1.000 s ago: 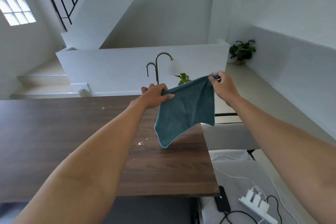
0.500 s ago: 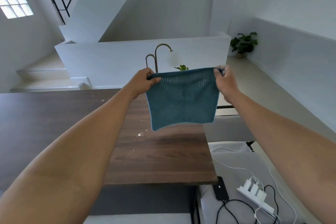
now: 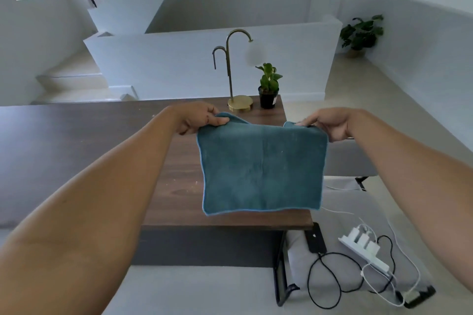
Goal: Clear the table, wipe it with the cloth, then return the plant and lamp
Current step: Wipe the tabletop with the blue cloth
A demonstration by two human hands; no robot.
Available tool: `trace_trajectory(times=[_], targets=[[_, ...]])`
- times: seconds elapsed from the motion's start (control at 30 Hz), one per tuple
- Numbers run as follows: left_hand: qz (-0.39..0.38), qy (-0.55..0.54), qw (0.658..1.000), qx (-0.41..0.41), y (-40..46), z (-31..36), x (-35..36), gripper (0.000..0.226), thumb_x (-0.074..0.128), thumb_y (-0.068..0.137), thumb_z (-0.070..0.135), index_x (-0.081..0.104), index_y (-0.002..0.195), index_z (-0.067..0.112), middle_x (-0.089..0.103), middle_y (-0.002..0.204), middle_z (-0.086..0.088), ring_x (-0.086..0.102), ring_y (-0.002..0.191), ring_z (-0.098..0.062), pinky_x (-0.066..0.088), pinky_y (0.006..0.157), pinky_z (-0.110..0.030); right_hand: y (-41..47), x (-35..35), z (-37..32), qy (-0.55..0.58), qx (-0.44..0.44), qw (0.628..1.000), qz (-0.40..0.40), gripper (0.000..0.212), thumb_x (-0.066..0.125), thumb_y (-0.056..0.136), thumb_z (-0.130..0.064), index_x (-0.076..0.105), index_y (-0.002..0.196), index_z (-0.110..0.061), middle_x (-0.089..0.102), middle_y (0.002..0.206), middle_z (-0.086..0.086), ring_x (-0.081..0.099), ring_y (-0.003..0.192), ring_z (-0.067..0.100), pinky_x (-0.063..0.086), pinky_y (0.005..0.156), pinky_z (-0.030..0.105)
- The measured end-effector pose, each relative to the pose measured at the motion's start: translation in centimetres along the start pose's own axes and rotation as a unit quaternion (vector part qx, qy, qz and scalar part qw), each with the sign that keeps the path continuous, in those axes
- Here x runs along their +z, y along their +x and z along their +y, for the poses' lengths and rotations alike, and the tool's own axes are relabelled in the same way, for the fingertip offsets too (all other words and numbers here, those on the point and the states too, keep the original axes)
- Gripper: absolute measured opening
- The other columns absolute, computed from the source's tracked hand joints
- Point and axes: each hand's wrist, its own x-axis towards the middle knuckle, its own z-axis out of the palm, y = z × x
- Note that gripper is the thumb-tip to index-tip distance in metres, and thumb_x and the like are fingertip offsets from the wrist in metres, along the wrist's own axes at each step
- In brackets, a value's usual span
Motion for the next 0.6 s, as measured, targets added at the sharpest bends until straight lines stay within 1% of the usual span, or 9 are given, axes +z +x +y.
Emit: trace_trajectory(times=[0.07,0.13,0.17,0.3,0.37,0.4,0.47,0.53,0.6], targets=[[0.004,-0.003,1.000,-0.008,0.9,-1.2,0.8,0.018,0.074,0.090,0.026,0.064,0.093,0.011,0.070,0.099,-0.009,0.065,0.093,-0.022,0.056,0.082,-0.035,1.1,0.2,0.6,-0.014,0.022,1.000,0.014,0.024,0.058,0.099,-0.019,0.069,0.117,-0.008,0.073,0.105,0.013,0.068,0.090,0.022,0.059,0.078,0.034],[0.034,0.023,0.999,-0.008,2.0,-2.5,1.4,0.022,0.076,0.087,0.027,0.064,0.095,0.011,0.069,0.103,-0.011,0.064,0.097,-0.026,0.056,0.090,-0.041,2.8,0.4,1.5,-0.027,0.022,0.999,0.024,0.019,0.055,0.102,-0.017,0.068,0.113,-0.008,0.071,0.111,0.013,0.065,0.096,0.023,0.054,0.087,0.036],[0.055,0.037,0.998,-0.009,2.5,-3.1,1.8,0.023,0.077,0.087,0.027,0.064,0.094,0.010,0.068,0.102,-0.011,0.063,0.096,-0.026,0.054,0.089,-0.040,3.6,0.6,2.1,-0.030,0.018,0.999,0.040,0.017,0.053,0.103,-0.014,0.068,0.108,-0.008,0.069,0.109,0.012,0.064,0.095,0.021,0.053,0.085,0.035],[0.126,0.039,0.991,-0.013,4.5,-5.6,3.9,0.017,0.078,0.086,0.016,0.062,0.087,0.011,0.061,0.083,-0.003,0.055,0.083,-0.018,0.047,0.073,-0.030,6.8,1.8,4.7,-0.042,-0.002,0.988,0.151,0.018,0.050,0.105,-0.008,0.059,0.090,-0.013,0.063,0.089,0.008,0.059,0.077,0.017,0.048,0.067,0.032],[0.147,0.039,0.988,-0.015,5.4,-6.8,4.7,0.014,0.078,0.086,0.014,0.064,0.084,0.011,0.062,0.082,-0.003,0.056,0.083,-0.018,0.049,0.075,-0.031,8.4,2.0,5.9,-0.038,-0.034,0.975,0.218,0.017,0.052,0.103,-0.007,0.059,0.090,-0.014,0.062,0.086,0.008,0.058,0.072,0.017,0.049,0.063,0.030],[0.155,0.042,0.987,-0.018,6.0,-7.4,4.9,0.013,0.078,0.086,0.014,0.065,0.084,0.011,0.064,0.083,-0.004,0.057,0.084,-0.019,0.050,0.078,-0.033,9.0,1.9,6.3,-0.036,-0.053,0.968,0.244,0.014,0.054,0.102,-0.007,0.061,0.091,-0.014,0.062,0.088,0.009,0.059,0.072,0.017,0.050,0.062,0.029],[0.170,0.050,0.984,-0.023,7.1,-8.1,5.3,0.010,0.077,0.086,0.013,0.067,0.086,0.009,0.064,0.086,-0.004,0.057,0.086,-0.019,0.050,0.079,-0.034,10.4,1.5,7.0,-0.030,-0.084,0.956,0.279,0.007,0.058,0.100,-0.009,0.064,0.100,-0.010,0.064,0.100,0.009,0.061,0.085,0.021,0.053,0.067,0.031],[0.185,0.057,0.981,-0.022,8.2,-8.6,5.5,0.006,0.073,0.089,0.011,0.069,0.090,0.007,0.064,0.089,-0.005,0.056,0.087,-0.019,0.046,0.077,-0.031,11.4,1.0,7.2,-0.039,-0.105,0.947,0.300,0.012,0.062,0.098,-0.009,0.067,0.106,-0.002,0.066,0.111,0.008,0.061,0.096,0.023,0.058,0.076,0.039],[0.193,0.065,0.979,-0.020,9.2,-8.9,5.4,0.004,0.069,0.092,0.009,0.070,0.094,0.005,0.064,0.093,-0.005,0.056,0.090,-0.020,0.045,0.078,-0.030,12.5,0.4,7.3,-0.070,-0.116,0.937,0.323,0.016,0.066,0.095,-0.009,0.070,0.105,0.002,0.070,0.116,0.008,0.062,0.096,0.022,0.059,0.085,0.045]])
